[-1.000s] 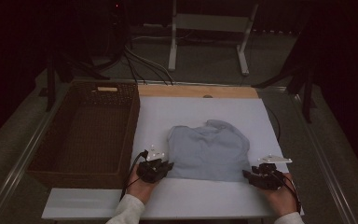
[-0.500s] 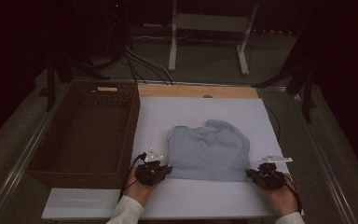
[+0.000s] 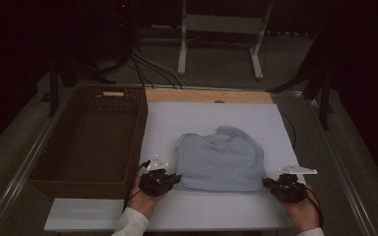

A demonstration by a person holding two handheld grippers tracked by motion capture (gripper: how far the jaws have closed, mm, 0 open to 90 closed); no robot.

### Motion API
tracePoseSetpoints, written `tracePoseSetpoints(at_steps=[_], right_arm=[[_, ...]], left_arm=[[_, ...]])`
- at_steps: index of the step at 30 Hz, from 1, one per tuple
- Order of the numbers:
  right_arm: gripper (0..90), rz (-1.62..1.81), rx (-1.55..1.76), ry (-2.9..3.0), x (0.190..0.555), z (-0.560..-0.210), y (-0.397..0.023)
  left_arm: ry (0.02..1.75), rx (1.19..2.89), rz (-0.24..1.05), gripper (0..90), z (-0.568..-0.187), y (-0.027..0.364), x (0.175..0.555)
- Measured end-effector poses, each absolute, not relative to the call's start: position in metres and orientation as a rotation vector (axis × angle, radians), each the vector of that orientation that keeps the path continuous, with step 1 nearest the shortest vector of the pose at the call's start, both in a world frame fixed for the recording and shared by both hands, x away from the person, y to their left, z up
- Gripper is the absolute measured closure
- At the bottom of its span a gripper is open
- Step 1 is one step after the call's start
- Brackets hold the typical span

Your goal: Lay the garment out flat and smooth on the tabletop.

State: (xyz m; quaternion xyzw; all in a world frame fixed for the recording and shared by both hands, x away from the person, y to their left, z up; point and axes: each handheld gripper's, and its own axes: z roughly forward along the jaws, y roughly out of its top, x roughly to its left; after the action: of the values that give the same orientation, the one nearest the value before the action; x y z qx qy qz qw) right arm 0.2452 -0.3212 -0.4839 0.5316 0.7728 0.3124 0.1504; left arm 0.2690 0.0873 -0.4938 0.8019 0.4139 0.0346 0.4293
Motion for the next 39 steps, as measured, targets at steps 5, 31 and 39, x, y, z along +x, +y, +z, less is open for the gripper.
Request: tracePoseSetpoints(at_steps=[5,31,39], right_arm=[[86.1,0.904,1.528,2.229,0.236,-0.484,-0.321],[86.0,0.934,1.517,2.237,0.199,-0.485,-0.321],[86.0,0.945,1.512,2.232,0.192,-0.485,-0.322]], left_arm=[[1.033,2.008,0.071,86.5,-0.493,0.089,0.266],[1.014,2.034,0.029,86.5,-0.492,0.094,0.239],[1.009,2.042,0.012,86.5,-0.493,0.095,0.233]])
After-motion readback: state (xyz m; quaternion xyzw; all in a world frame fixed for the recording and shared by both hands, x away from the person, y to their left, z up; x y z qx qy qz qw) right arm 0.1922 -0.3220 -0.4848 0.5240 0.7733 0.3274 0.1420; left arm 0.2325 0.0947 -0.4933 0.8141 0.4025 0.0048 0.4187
